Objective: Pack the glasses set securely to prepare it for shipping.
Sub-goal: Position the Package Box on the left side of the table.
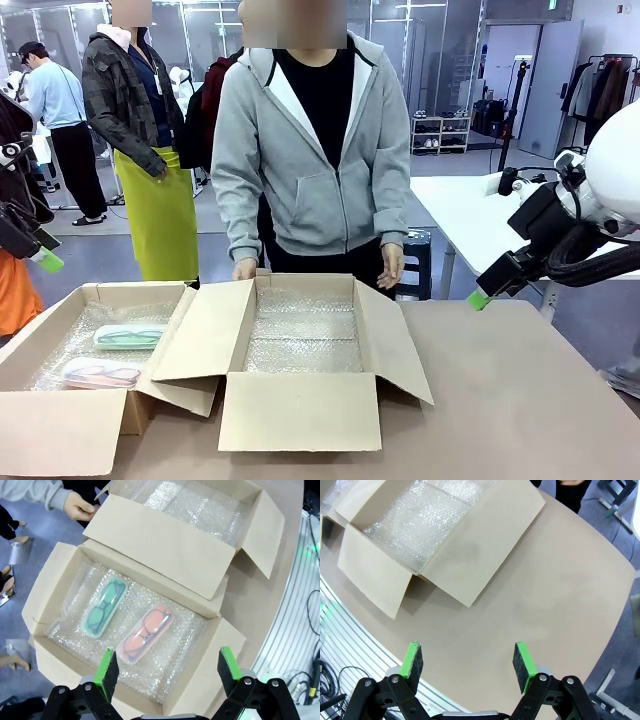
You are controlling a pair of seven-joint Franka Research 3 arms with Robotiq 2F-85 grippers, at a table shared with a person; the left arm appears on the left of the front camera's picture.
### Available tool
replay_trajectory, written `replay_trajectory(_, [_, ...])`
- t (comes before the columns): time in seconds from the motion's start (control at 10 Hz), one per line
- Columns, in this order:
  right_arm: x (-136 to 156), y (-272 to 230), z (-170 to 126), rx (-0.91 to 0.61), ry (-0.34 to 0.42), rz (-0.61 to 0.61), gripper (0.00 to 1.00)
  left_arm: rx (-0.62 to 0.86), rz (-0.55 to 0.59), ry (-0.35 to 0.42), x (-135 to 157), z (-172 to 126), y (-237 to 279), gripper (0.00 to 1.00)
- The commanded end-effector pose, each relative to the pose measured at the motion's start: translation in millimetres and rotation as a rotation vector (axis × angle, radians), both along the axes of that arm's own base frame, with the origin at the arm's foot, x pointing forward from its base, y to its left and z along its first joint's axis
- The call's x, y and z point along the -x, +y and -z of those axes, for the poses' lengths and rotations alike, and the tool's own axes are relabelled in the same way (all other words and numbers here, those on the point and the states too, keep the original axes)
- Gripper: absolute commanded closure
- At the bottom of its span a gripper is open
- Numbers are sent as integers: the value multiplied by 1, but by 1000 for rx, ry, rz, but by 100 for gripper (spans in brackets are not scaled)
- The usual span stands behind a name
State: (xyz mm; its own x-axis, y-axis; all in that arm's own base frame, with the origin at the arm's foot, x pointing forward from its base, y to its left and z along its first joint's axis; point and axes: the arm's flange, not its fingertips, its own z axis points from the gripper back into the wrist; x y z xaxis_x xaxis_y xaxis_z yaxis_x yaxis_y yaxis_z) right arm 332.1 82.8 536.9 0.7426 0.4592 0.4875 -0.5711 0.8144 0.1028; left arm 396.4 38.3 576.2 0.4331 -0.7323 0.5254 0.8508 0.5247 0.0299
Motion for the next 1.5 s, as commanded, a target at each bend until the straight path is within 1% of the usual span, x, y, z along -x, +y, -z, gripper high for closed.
replay_trajectory(0.0, [-1,2,-2,6,-8,5,9,-13,-18,-6,1,-4,0,0])
replay_trajectory(1.4, [-1,2,-2,6,-8,5,9,-13,-18,-6,1,-4,0,0])
